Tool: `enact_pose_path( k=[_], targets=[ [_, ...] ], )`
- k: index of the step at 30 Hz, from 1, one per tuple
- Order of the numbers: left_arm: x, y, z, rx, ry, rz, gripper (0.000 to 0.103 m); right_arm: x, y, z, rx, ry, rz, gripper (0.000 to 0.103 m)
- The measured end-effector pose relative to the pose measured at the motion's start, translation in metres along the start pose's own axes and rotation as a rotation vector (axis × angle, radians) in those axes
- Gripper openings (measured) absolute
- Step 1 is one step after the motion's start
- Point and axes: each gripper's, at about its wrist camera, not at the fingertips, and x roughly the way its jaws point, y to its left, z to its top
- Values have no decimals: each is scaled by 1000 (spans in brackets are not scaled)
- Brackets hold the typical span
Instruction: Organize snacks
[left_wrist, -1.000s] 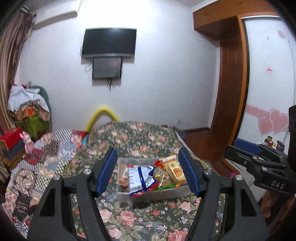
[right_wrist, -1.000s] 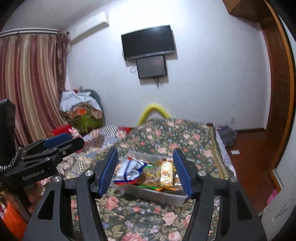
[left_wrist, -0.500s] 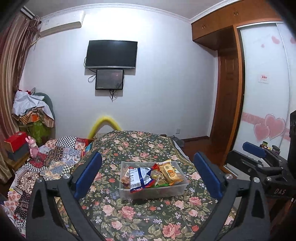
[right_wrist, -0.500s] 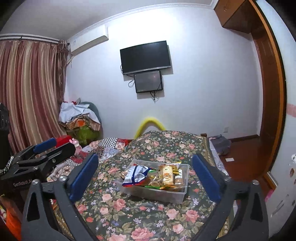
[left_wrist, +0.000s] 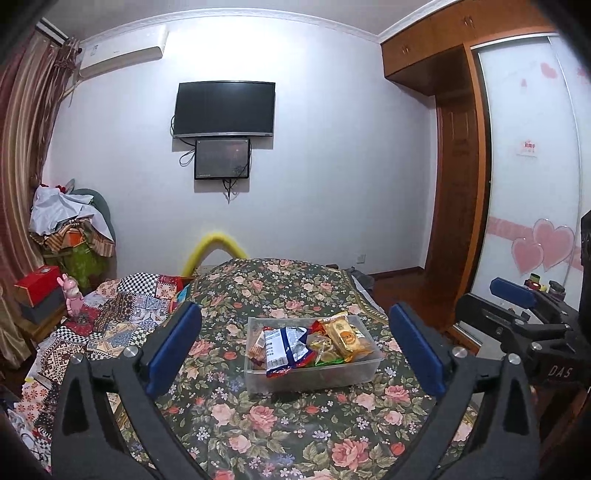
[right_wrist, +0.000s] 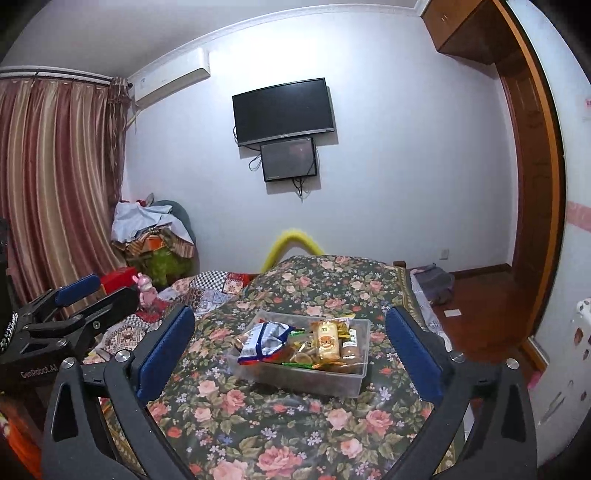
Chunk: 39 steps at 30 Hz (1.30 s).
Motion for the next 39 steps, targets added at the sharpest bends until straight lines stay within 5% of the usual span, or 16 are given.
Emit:
enact_pose_path(
  k=[39],
  targets=[
    [6,3,-9,-22,21,-14,103,-1,-1,-2,-14,12,-30,103]
  ],
)
